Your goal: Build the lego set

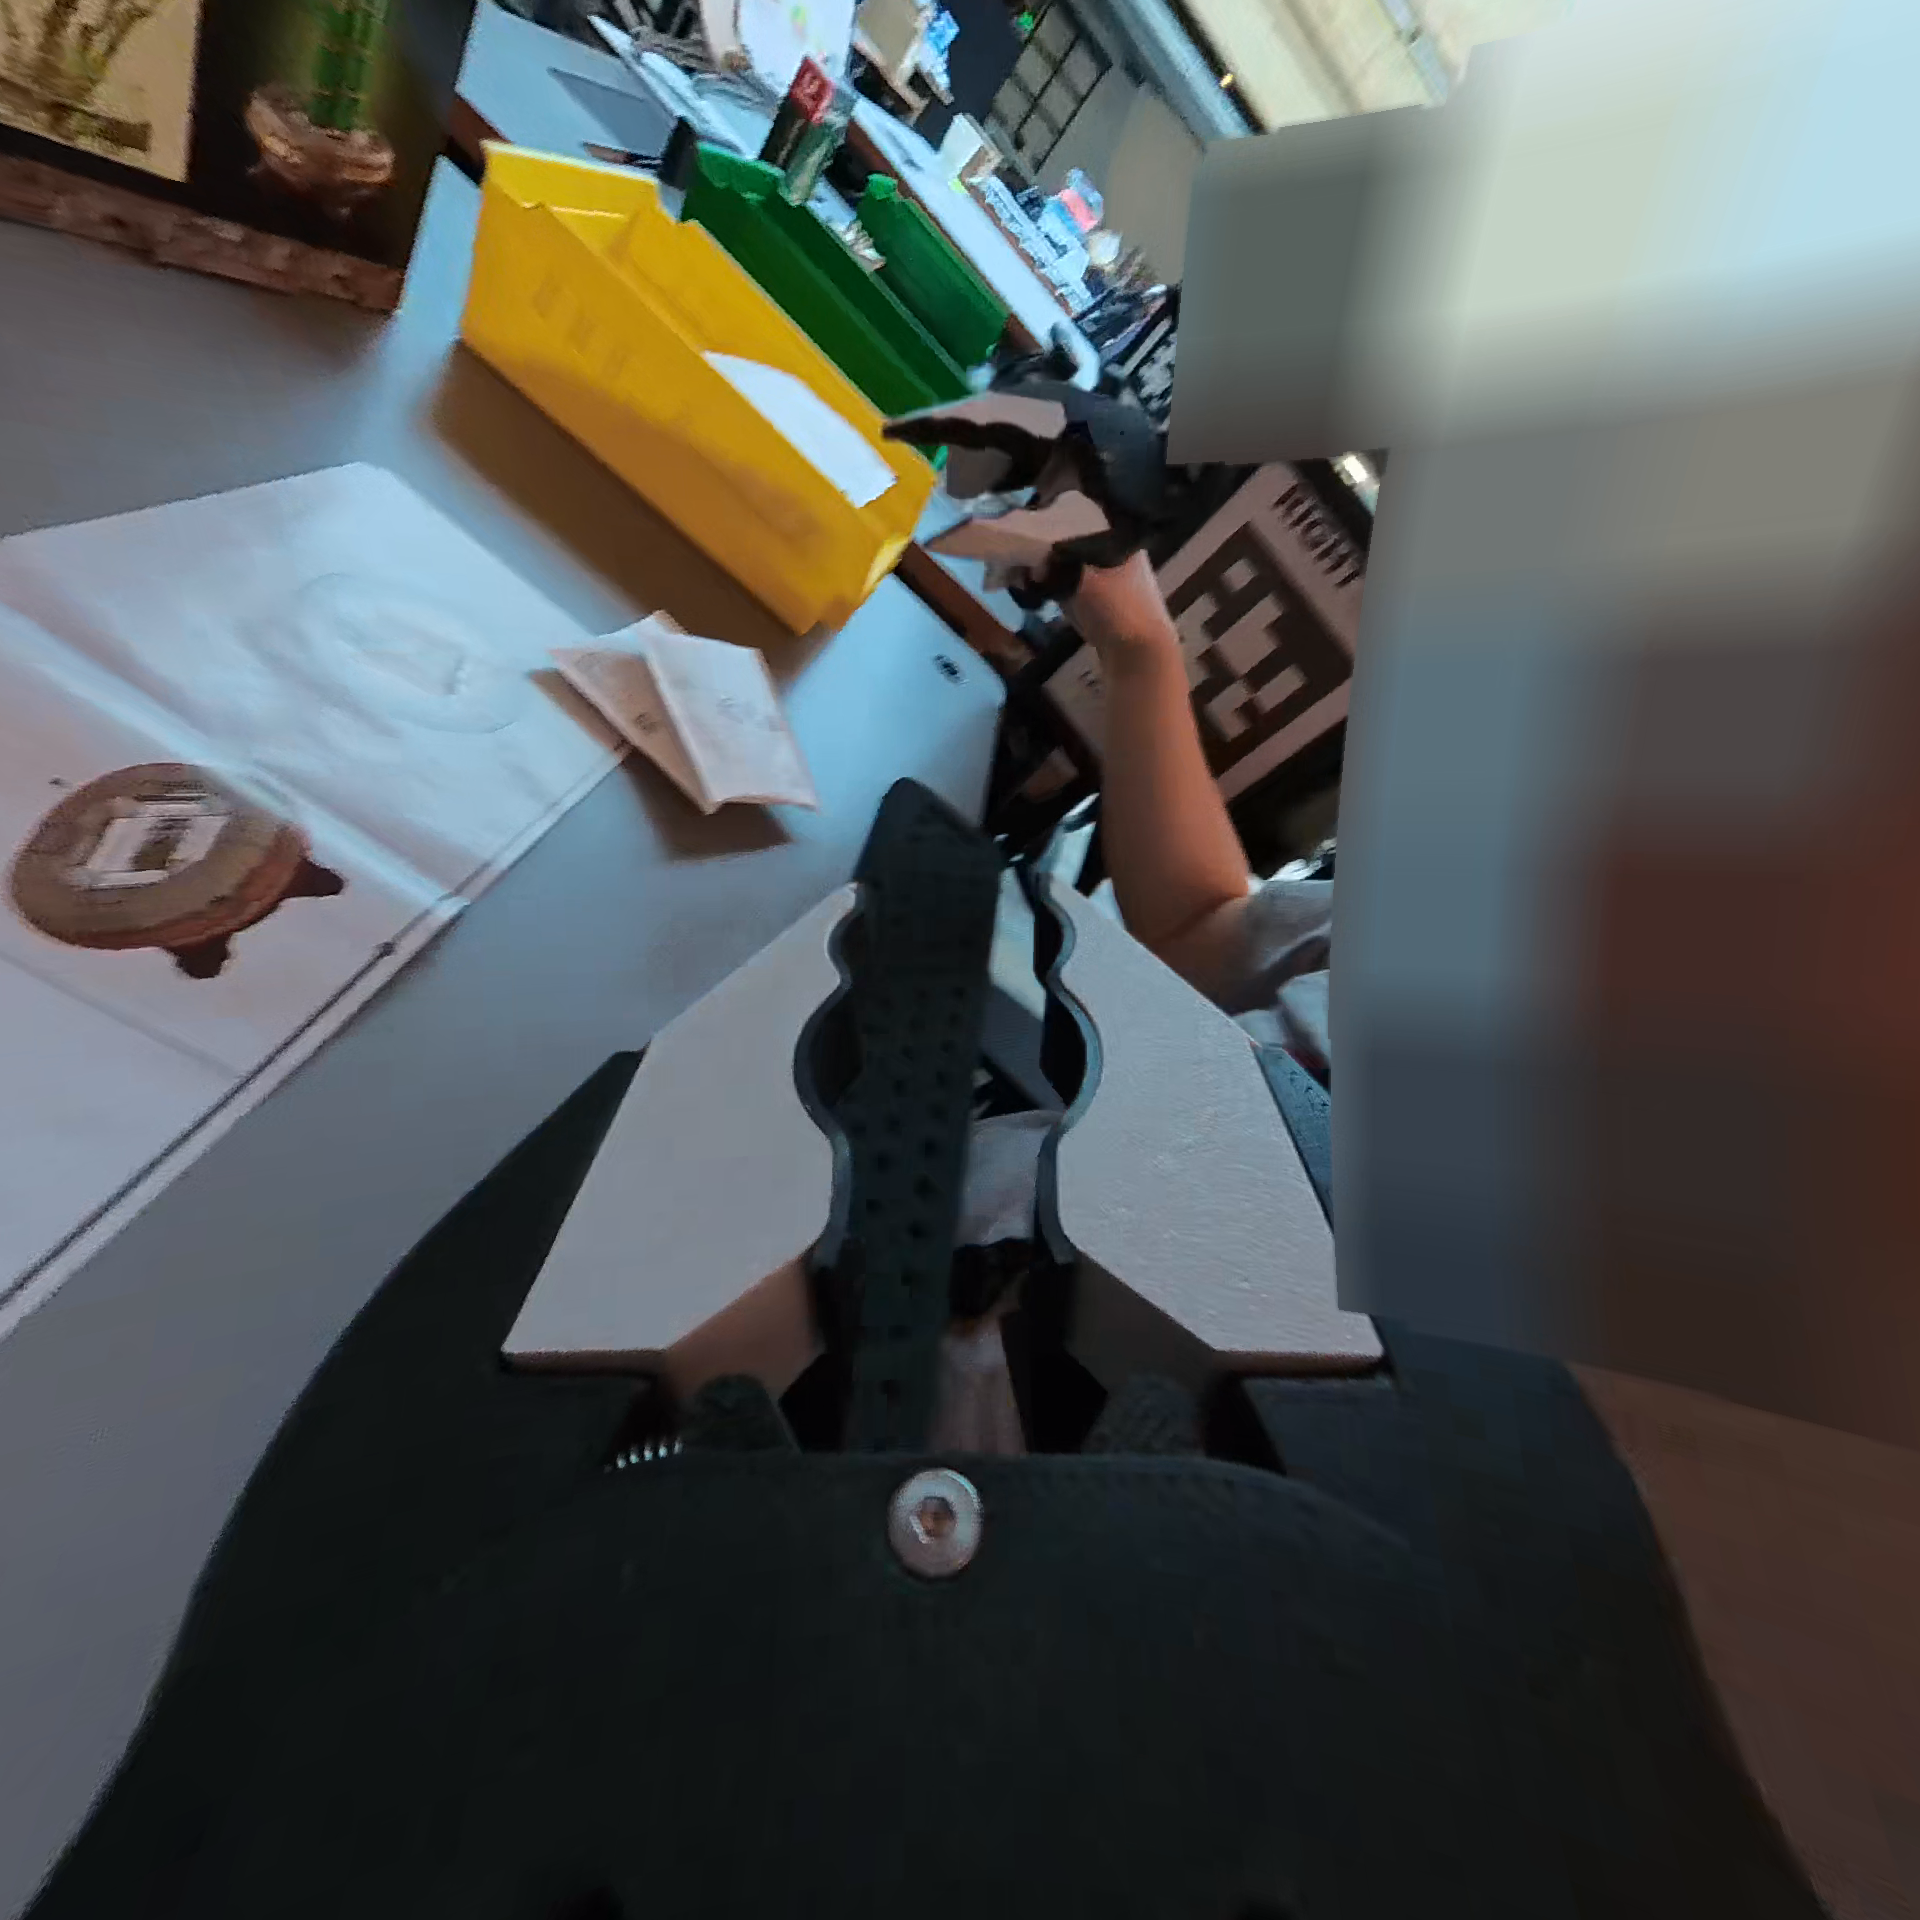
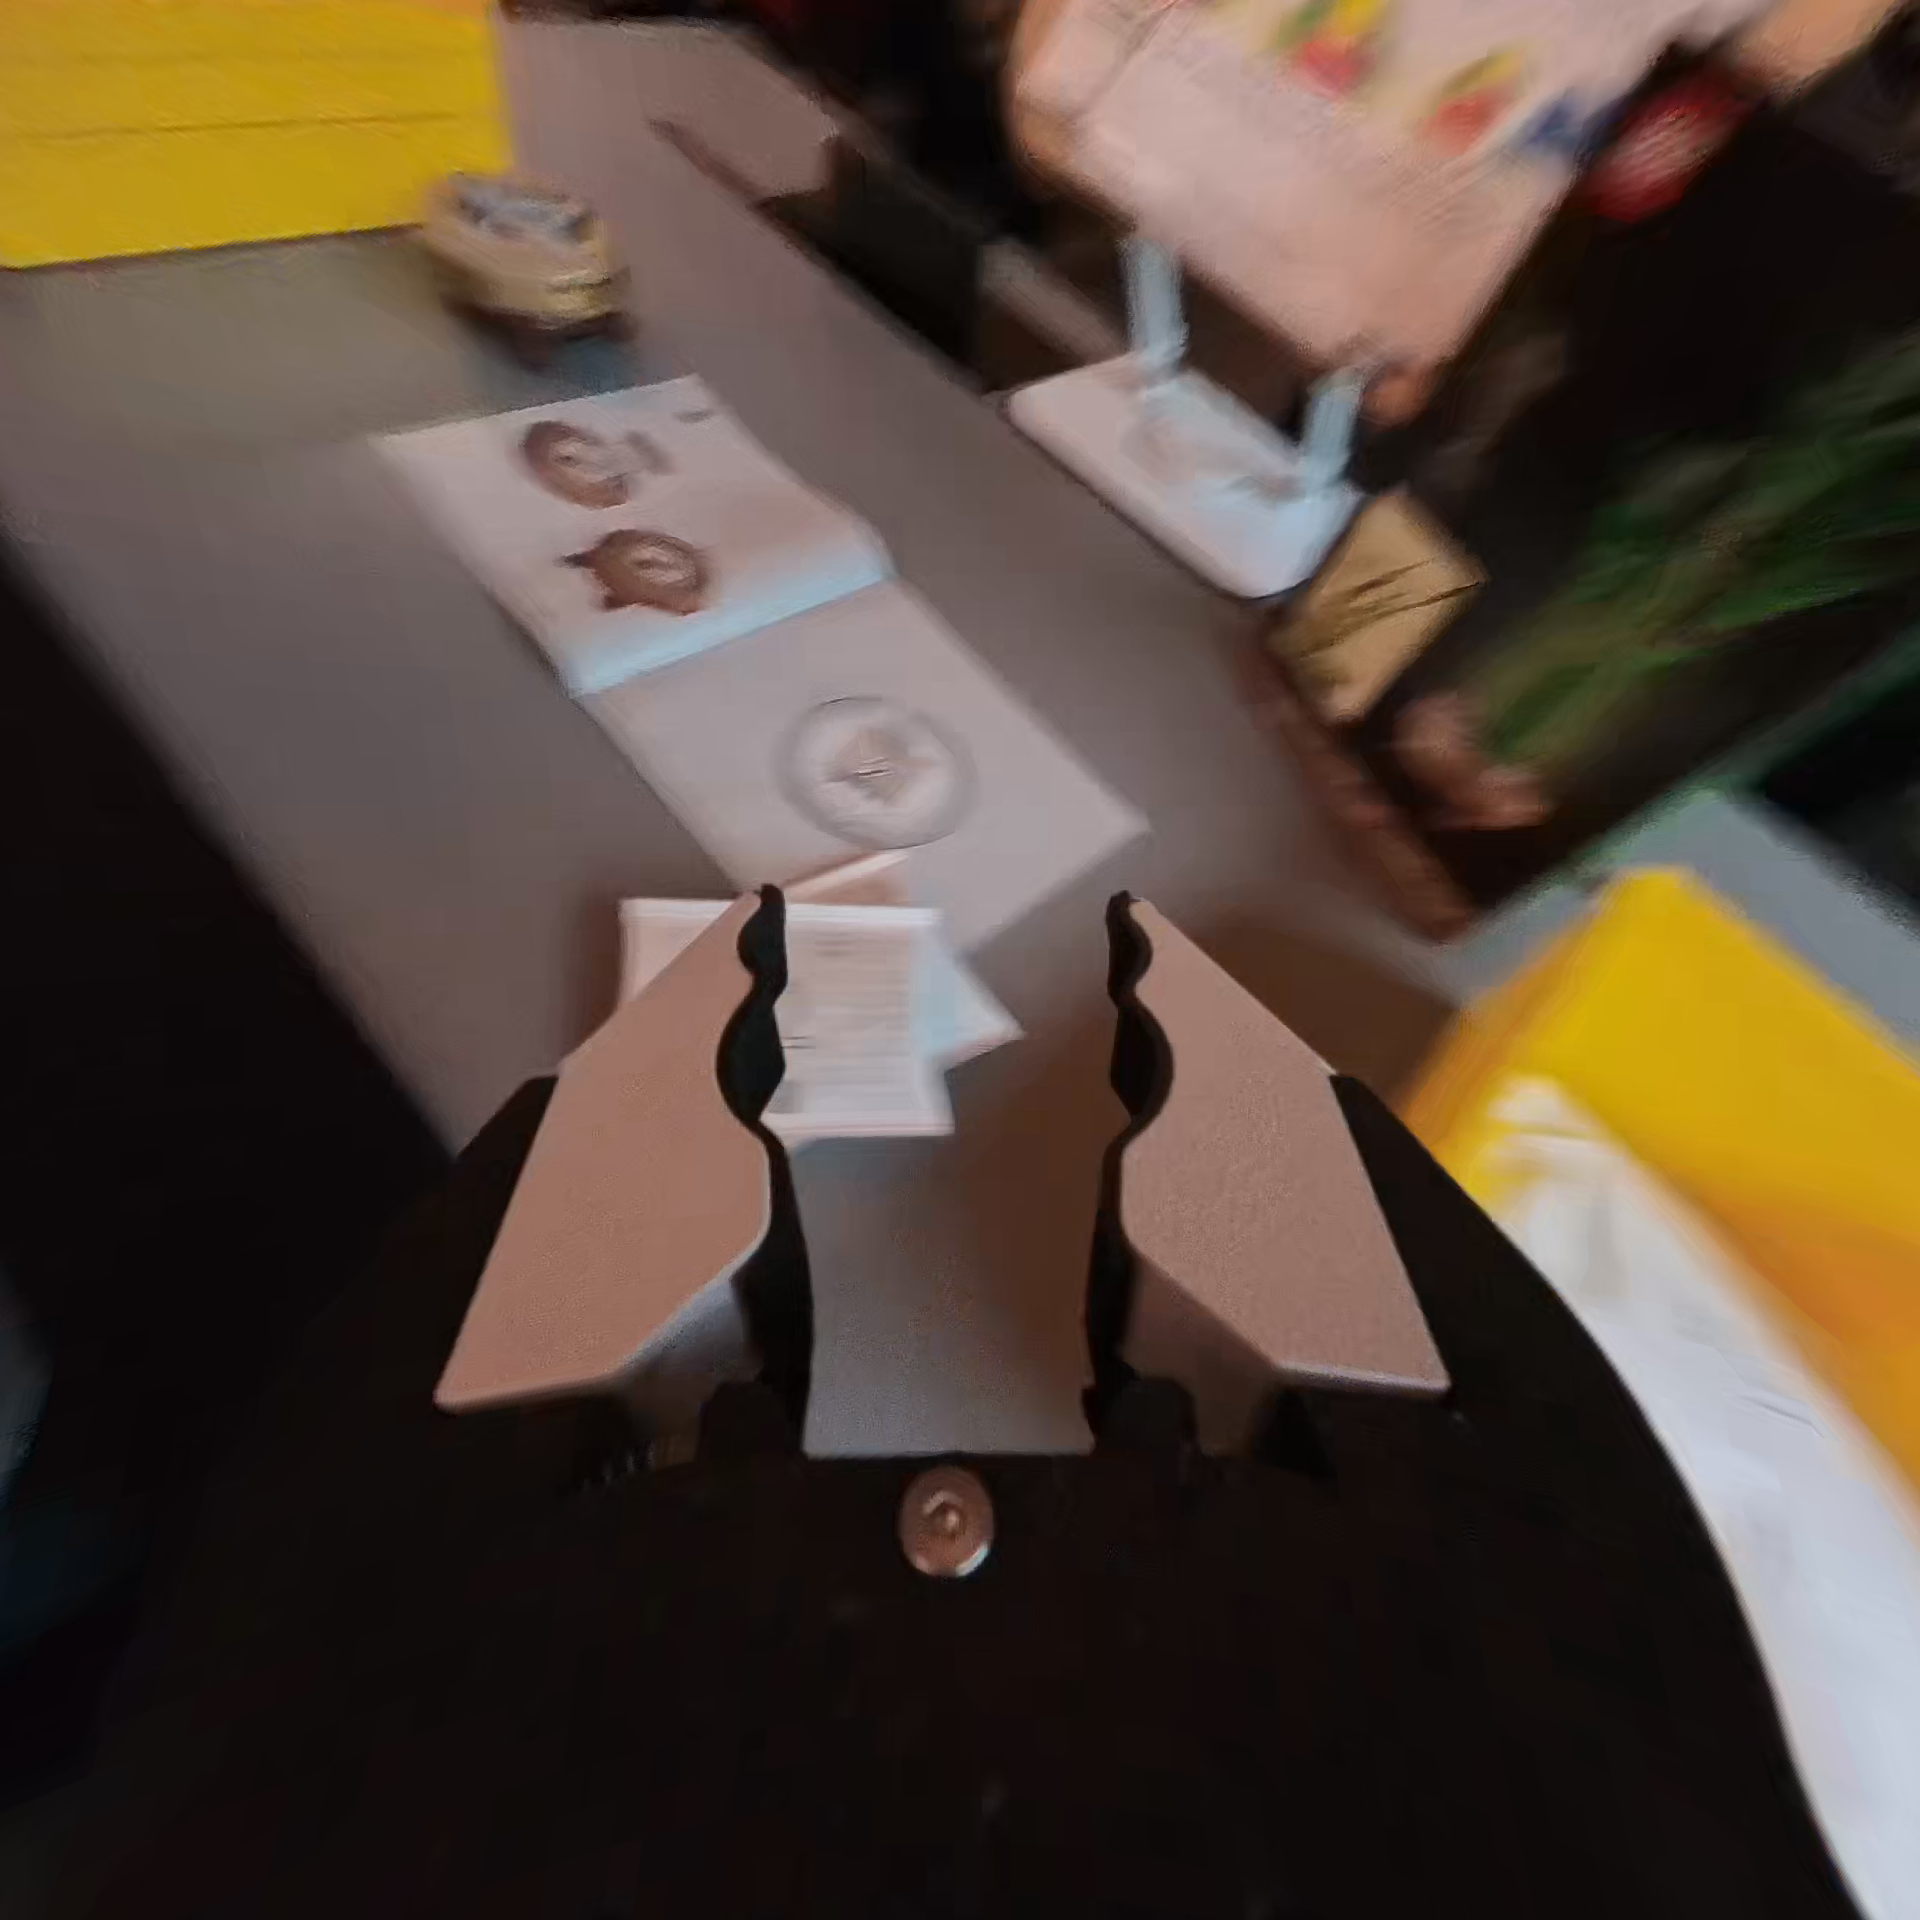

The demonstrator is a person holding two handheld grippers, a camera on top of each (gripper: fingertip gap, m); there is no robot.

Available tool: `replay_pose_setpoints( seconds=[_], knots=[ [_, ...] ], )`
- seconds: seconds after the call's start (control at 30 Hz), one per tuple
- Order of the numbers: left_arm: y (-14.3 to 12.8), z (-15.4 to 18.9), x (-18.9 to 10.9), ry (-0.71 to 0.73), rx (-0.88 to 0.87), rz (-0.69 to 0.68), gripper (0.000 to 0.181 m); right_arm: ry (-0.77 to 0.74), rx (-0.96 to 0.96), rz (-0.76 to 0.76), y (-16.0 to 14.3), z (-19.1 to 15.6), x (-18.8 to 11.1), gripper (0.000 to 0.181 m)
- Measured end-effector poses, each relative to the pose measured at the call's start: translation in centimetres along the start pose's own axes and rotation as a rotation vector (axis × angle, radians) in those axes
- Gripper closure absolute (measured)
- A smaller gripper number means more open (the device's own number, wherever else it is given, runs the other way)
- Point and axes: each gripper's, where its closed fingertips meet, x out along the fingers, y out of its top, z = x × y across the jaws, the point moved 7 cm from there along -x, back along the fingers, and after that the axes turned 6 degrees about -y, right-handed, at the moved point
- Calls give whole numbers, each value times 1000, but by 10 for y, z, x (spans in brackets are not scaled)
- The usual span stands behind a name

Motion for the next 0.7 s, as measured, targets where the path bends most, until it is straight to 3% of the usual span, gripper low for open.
replay_pose_setpoints(
  seconds=[0.13,0.23,0.3,0.4,0.47,0.7],
  knots=[
    [-14,-20,23,52,64,-20,152,148,141,-307,-51,-15,70,108],
    [-25,-28,42,57,75,-4,154,306,229,-334,-75,-13,91,118],
    [-38,-34,55,92,89,6,153,331,240,-412,-92,-10,95,120],
    [-60,-43,74,109,92,-35,153,426,324,-461,-97,-11,101,126],
    [-68,-49,84,111,87,-56,153,468,356,-446,-96,-8,102,143],
    [-62,-63,96,127,118,-44,153,456,265,-307,-62,-14,91,162]
  ],
)
